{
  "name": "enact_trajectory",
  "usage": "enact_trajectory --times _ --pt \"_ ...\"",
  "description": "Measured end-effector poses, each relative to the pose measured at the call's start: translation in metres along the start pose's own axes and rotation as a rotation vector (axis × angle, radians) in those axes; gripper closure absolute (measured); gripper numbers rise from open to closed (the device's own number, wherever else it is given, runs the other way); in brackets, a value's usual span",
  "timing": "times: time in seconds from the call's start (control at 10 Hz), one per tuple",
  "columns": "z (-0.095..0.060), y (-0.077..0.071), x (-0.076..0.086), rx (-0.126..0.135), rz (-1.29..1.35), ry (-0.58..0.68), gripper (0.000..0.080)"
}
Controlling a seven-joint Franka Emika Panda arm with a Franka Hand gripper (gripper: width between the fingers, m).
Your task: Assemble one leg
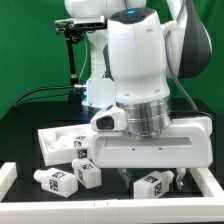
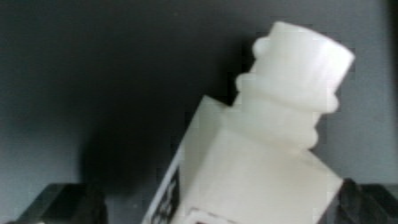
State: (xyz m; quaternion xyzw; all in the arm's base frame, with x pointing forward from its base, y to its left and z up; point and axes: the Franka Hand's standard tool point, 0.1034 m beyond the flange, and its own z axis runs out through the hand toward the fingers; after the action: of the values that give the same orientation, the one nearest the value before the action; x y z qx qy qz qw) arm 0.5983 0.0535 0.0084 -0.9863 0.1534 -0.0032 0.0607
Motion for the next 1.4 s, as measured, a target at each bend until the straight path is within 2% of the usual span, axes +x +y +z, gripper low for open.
enact_trajectory --times 0.2,0.3,0.4,0.5,0.6,0.8,1.0,1.1,1.2,1.4 --pt "0.0 0.0 0.0 0.0 -0.002 0.0 0.015" --pt "0.0 0.0 0.0 0.0 -0.002 0.0 0.0263" --pt "0.0 0.0 0.0 0.0 -0.002 0.0 0.0437" --pt "0.0 0.001 -0.002 -0.001 0.003 -0.005 0.0437" --pt "-0.002 0.003 -0.005 -0.005 0.01 -0.014 0.0538" --pt "-0.01 0.016 -0.025 -0.019 0.023 -0.04 0.0538" --pt "-0.022 0.019 -0.074 -0.028 0.041 -0.08 0.0538" --pt "-0.027 0.012 -0.087 -0.032 0.027 -0.057 0.0538" --pt "-0.03 0.003 -0.088 -0.027 0.007 -0.029 0.0538" --pt "-0.028 0.004 -0.087 -0.026 0.001 -0.031 0.0538"
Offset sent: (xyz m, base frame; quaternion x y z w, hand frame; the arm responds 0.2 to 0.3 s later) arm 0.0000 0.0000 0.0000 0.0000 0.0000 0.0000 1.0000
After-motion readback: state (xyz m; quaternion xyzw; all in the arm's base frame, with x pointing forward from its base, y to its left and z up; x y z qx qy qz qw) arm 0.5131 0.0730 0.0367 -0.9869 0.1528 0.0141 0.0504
